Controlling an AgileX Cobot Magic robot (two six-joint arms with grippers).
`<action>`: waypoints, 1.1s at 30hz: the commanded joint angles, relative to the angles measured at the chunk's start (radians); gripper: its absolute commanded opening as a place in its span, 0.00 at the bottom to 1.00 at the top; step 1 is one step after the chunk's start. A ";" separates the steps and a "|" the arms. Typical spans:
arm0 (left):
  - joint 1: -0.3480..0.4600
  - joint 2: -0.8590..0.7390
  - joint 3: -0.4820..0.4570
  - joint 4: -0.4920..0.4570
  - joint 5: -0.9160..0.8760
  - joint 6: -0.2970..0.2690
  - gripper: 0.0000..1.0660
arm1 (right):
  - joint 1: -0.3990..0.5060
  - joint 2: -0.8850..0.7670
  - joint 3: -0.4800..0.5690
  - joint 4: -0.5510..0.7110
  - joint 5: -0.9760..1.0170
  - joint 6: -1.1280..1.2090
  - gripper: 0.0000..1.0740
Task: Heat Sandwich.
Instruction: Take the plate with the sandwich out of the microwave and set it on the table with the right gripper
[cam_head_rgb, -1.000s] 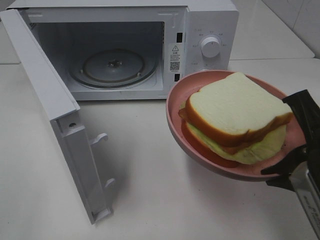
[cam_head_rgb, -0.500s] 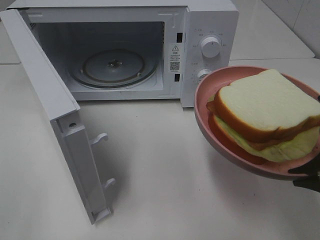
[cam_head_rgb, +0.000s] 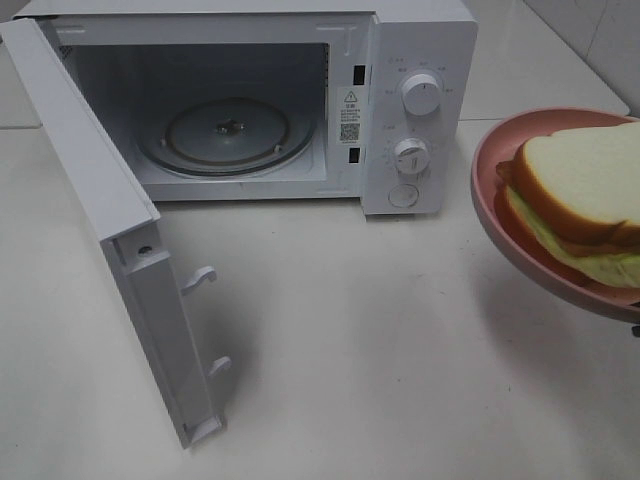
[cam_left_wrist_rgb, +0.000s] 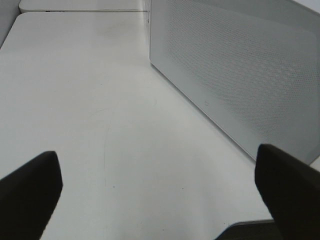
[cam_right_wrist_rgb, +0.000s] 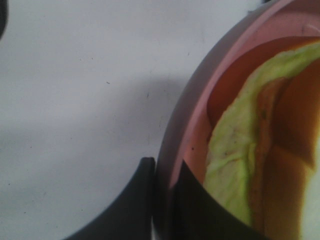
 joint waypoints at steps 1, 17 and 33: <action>0.002 -0.015 0.003 -0.001 -0.011 -0.006 0.92 | -0.005 -0.007 -0.011 -0.093 0.018 0.116 0.00; 0.002 -0.015 0.003 -0.001 -0.011 -0.006 0.92 | -0.005 -0.005 -0.089 -0.223 0.219 0.444 0.00; 0.002 -0.015 0.003 -0.001 -0.011 -0.006 0.92 | -0.005 0.048 -0.104 -0.275 0.320 0.716 0.00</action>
